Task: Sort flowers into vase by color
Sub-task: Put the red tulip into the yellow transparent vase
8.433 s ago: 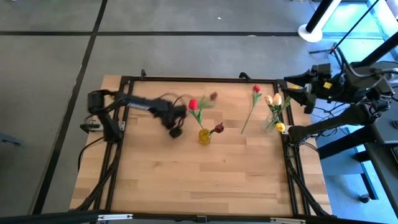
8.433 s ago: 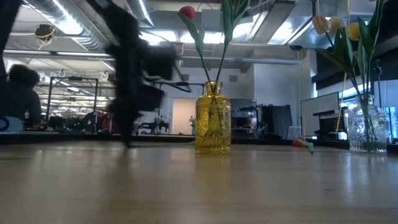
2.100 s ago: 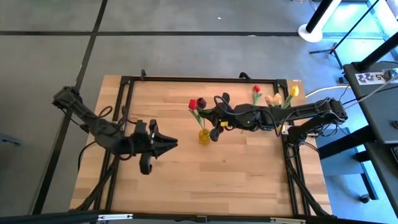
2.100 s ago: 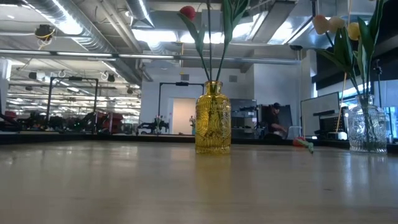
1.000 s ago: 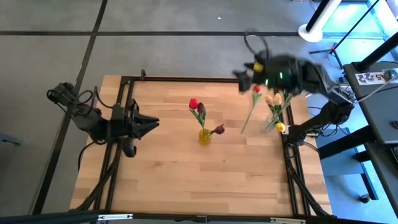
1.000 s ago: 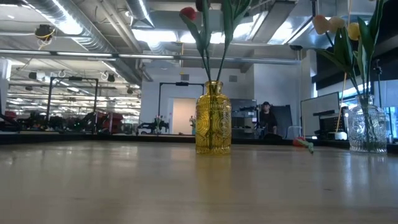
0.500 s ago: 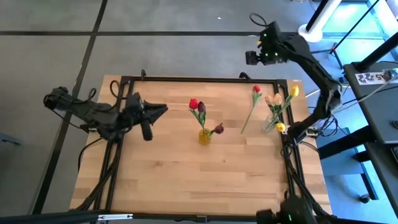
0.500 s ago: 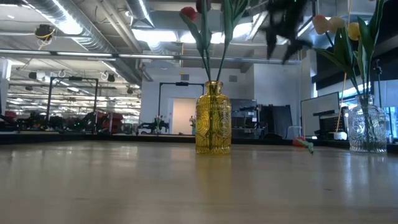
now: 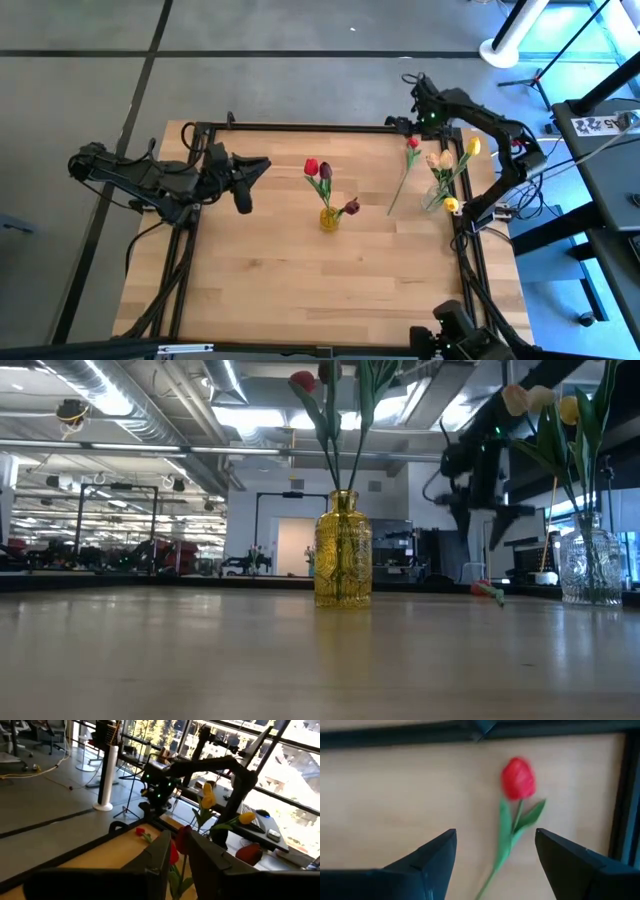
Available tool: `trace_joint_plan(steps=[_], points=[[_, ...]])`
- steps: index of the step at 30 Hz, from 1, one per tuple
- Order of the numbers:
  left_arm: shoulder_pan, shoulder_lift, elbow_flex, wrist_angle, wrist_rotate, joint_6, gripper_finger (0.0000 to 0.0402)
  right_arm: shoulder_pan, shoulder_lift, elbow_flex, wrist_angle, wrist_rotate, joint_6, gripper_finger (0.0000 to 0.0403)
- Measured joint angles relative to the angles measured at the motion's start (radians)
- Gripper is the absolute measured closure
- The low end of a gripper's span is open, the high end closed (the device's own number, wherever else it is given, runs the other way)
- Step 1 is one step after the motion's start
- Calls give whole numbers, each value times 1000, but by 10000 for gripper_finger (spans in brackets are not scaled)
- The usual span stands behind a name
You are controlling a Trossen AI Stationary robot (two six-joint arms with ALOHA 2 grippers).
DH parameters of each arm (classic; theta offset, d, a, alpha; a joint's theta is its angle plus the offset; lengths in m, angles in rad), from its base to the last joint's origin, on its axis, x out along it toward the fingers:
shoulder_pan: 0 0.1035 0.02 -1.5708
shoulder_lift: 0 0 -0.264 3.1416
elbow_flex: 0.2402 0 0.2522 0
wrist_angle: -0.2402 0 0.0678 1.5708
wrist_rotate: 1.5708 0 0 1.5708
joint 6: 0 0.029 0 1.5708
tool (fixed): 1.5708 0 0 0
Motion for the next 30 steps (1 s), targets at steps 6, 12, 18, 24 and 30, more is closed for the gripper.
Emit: trace_joint_plan(steps=[6, 12, 18, 24, 30], points=[[0, 0, 0, -1, 35, 0, 340, -10, 19, -156, 219, 14, 43, 134], [0, 0, 0, 4, 36, -30, 340, -12, 132, -171, 235, 67, 34, 134], [0, 0, 0, 4, 108, -52, 340, -11, 160, -163, 286, 78, 66, 159], [-12, 0, 0, 4, 163, -52, 340, -11, 160, -166, 283, 86, 79, 264], [-45, -1, 0, 4, 166, -51, 340, 5, 160, -166, 274, 96, 92, 376]])
